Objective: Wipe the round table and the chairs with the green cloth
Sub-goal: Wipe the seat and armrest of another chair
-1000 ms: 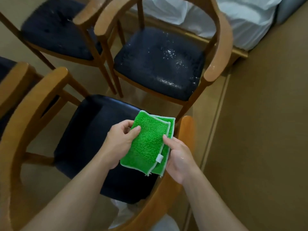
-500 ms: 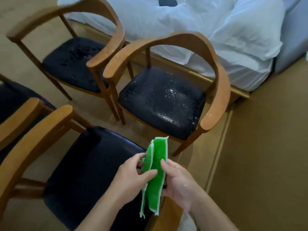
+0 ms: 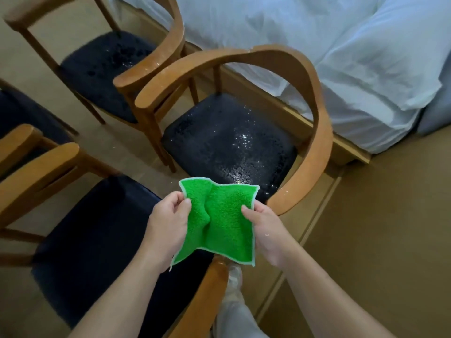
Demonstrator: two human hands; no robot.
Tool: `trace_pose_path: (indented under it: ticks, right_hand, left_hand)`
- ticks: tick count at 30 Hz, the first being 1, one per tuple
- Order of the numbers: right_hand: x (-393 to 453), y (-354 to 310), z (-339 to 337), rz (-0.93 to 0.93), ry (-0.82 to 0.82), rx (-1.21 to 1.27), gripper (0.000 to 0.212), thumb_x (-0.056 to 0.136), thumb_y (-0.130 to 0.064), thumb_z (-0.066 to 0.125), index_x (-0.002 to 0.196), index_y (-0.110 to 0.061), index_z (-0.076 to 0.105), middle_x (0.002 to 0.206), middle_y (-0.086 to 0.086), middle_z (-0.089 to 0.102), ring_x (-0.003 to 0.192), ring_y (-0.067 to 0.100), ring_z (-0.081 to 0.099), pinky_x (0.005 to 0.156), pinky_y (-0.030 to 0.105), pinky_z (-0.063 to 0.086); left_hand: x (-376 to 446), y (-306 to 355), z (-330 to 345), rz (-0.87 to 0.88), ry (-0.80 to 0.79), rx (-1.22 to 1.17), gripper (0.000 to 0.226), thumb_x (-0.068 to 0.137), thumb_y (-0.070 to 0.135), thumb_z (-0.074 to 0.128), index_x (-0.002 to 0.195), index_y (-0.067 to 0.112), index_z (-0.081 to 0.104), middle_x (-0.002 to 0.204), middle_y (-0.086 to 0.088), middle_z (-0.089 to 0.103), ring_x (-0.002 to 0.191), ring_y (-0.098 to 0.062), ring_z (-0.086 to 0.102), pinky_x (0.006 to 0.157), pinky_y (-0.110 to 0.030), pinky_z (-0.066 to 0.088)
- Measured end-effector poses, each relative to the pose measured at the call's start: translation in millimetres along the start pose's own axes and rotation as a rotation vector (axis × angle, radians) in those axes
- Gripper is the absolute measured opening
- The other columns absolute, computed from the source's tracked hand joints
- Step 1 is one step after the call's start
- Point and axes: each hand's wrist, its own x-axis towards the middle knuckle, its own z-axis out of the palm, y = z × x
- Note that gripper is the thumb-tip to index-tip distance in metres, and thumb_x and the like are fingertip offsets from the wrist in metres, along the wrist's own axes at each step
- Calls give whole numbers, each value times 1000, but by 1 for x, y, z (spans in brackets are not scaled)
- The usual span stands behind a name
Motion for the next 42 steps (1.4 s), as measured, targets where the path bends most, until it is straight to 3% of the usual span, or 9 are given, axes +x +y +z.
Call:
trace_pose_path:
  ticks: [4,12,18,22,25,28,33,40,42]
  right_hand:
    - [3,-14,-10,-32,63,-112,30,103,-7,38,110,-20,64,98,-5,75,87,15,72,58,25,57]
    - [32,-52,-50,-123,58,-120,56,102,-1,29,103,-39,71,110,1,73,98,23,71,78,45,57]
    - [110,-92,-95,-96,-24,-297,59,103,-5,27,109,-47,67,106,-8,74,94,16,72,71,33,60]
    - [166,-124,-129,-95,-117,-495,49,105,-12,29,120,-44,63,109,-16,71,94,10,70,88,44,56]
    - [190,-143,-149,-88,-180,-623,49,105,-17,30,111,-53,63,106,-23,70,93,3,69,90,41,54]
    - [214,-158,-160,-86,-187,-689,55,105,-19,30,100,-65,60,103,-30,68,96,3,67,87,34,55]
    - [275,-164,-168,-94,-178,-741,40,104,-19,34,100,-41,67,102,4,71,99,40,61,83,58,50]
    - [368,-156,-162,-118,-157,-727,37,105,-22,35,101,-39,67,95,-6,73,89,27,67,80,42,54]
    - [399,-140,-162,-154,-73,-954,30,102,-21,40,114,-36,63,110,2,69,97,27,63,80,38,50]
  left_hand:
    - [14,12,4,61,18,60,24,90,31,45,84,11,55,84,-23,59,68,-24,51,66,-51,47]
    - [55,18,33,-16,33,75,20,93,20,43,80,20,57,82,-9,65,65,-18,51,56,-31,38]
    - [105,23,77,-144,129,133,23,95,20,41,81,25,58,80,-1,66,74,-24,61,56,-31,40]
    - [134,36,121,-296,240,36,25,98,18,41,84,25,61,84,0,68,81,-26,64,62,-38,49]
    - [150,50,151,-382,267,-38,26,99,17,40,90,28,62,90,-3,69,83,-29,65,72,-50,54]
    - [173,60,172,-379,267,0,27,99,18,39,93,32,61,90,2,69,80,-21,66,72,-47,54]
    - [222,58,185,-407,343,-32,29,99,17,38,91,31,62,90,2,68,81,-24,66,74,-50,56]
    - [298,8,179,-369,423,-24,24,98,21,42,94,36,60,87,6,67,77,-17,65,70,-44,53]
    - [322,-15,181,-428,381,-46,17,95,26,47,102,34,60,88,6,67,80,-14,64,72,-42,55]
